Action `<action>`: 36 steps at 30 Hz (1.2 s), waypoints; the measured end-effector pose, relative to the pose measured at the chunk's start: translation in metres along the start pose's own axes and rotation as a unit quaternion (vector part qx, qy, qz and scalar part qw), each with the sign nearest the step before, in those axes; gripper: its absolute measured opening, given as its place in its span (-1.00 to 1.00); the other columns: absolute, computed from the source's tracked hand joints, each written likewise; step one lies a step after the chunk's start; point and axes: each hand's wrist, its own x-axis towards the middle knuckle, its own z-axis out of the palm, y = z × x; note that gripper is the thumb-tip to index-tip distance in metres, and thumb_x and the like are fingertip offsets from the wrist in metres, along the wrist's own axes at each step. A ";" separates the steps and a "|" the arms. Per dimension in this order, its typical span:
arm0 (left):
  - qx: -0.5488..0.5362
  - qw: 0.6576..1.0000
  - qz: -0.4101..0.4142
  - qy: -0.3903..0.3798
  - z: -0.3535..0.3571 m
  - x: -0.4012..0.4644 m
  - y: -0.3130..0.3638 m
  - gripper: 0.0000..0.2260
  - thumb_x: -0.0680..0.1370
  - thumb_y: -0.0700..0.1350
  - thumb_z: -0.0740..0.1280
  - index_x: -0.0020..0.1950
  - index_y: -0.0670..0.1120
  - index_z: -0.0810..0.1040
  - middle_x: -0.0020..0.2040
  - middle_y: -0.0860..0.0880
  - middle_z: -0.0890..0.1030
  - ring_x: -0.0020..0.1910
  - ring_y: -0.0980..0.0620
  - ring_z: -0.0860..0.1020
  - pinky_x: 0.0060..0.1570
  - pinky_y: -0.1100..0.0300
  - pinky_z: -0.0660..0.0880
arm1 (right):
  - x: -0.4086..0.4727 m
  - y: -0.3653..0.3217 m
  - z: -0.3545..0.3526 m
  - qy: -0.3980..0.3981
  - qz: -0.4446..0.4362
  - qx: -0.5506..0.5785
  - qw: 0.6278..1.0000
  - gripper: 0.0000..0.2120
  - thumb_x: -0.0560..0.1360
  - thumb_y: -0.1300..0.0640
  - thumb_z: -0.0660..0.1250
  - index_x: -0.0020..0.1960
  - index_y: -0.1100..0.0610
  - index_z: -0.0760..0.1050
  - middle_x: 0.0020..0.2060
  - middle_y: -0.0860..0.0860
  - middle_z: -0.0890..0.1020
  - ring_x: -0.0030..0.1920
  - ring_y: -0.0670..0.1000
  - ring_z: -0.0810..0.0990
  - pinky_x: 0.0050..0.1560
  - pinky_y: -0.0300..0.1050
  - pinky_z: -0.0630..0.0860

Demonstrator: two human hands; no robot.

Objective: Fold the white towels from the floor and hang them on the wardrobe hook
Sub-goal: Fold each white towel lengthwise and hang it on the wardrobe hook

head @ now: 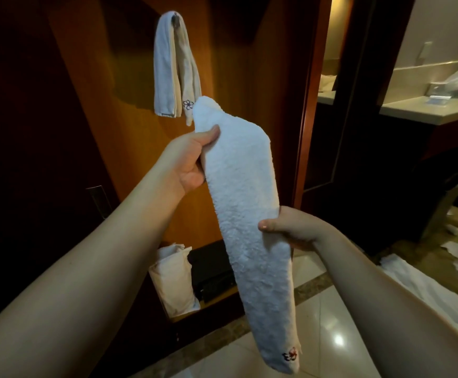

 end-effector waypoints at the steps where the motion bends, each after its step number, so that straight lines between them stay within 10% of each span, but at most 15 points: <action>1: -0.001 1.000 -0.010 -0.002 0.003 0.000 -0.001 -0.84 0.58 -0.19 0.39 0.13 -0.19 0.54 -0.11 -0.16 0.74 -0.12 -0.14 0.73 -0.28 -0.07 0.66 | -0.002 0.001 -0.001 -0.028 0.022 0.003 0.999 -0.02 0.00 -0.19 0.74 0.31 0.16 0.52 0.21 0.13 0.67 0.26 0.16 0.63 0.37 0.21 0.48; 12: -0.020 0.994 -0.058 0.095 -0.004 0.027 0.009 -0.91 0.60 -0.28 0.37 0.03 -0.24 0.49 -0.13 -0.27 0.70 -0.14 -0.22 0.71 -0.15 -0.24 0.64 | -0.002 0.037 0.023 -0.114 0.057 0.244 0.961 -0.34 0.02 -0.05 0.77 0.06 0.15 0.74 0.05 0.10 0.74 0.08 0.09 0.72 0.03 -0.02 0.65; 21: 0.034 0.988 -0.080 0.131 -0.049 0.058 -0.018 -0.64 0.69 -0.23 0.23 0.47 -0.28 0.32 0.33 -0.30 0.54 0.27 -0.20 0.57 0.31 -0.09 0.49 | 0.002 0.011 0.031 -0.128 0.035 0.204 0.970 -0.32 0.09 -0.11 0.75 0.12 0.17 0.70 0.10 0.13 0.71 0.14 0.14 0.68 0.12 0.03 0.61; 25: -0.001 0.982 -0.178 0.066 -0.086 0.061 -0.054 -0.73 0.69 -0.01 0.22 0.22 -0.19 0.50 0.11 -0.23 0.63 0.11 -0.16 0.65 -0.01 -0.08 0.66 | 0.000 -0.017 0.023 -0.117 -0.025 0.216 0.969 -0.45 0.23 -0.17 0.67 0.12 0.08 0.73 0.12 0.10 0.72 0.16 0.10 0.69 0.12 -0.01 0.62; 28: -0.009 0.974 -0.225 -0.008 -0.103 0.054 -0.088 -0.61 0.68 0.11 0.19 0.43 -0.07 0.35 -0.13 -0.23 0.70 -0.11 -0.20 0.71 -0.18 -0.08 0.65 | 0.004 -0.035 0.013 -0.074 -0.055 0.249 0.964 -0.41 0.27 -0.19 0.64 0.16 0.13 0.71 0.17 0.14 0.69 0.22 0.13 0.66 0.13 0.00 0.62; 32: -0.041 0.967 -0.218 -0.123 -0.106 0.033 -0.118 -0.44 0.60 0.31 0.26 0.43 -0.06 0.54 0.37 -0.09 0.52 0.38 -0.11 0.46 0.43 -0.07 0.37 | 0.012 -0.044 0.005 -0.006 -0.090 0.285 0.954 -0.37 0.30 -0.20 0.61 0.23 0.17 0.67 0.25 0.18 0.64 0.29 0.17 0.61 0.16 0.03 0.61; 36: 0.032 0.975 -0.144 -0.167 -0.099 0.003 -0.127 -0.28 0.44 0.47 0.32 0.42 0.02 0.55 0.39 -0.14 0.55 0.40 -0.17 0.50 0.33 -0.10 0.45 | 0.013 -0.052 0.002 0.033 -0.112 0.291 0.950 -0.41 0.38 -0.20 0.52 0.26 0.17 0.65 0.29 0.19 0.62 0.32 0.18 0.59 0.17 0.05 0.61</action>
